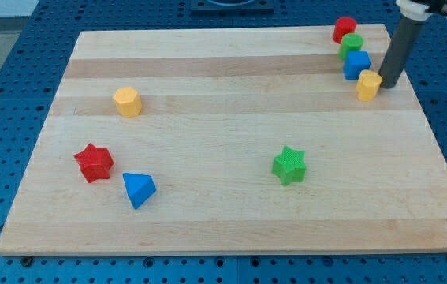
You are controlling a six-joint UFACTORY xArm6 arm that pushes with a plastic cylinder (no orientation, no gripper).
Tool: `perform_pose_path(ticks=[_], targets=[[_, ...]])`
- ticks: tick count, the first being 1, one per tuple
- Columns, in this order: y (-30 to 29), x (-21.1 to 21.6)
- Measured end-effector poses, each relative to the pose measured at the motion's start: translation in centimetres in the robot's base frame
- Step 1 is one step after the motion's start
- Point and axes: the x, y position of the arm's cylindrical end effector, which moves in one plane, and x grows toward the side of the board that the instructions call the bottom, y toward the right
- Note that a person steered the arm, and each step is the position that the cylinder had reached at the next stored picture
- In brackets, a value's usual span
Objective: Move the yellow hexagon below to the yellow heart
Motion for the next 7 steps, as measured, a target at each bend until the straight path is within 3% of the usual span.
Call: perform_pose_path(ticks=[2,3,4,7], targets=[[0.4,1.1],[1.5,5.4],[-6.5,8.0],[-37.0,-2.6]])
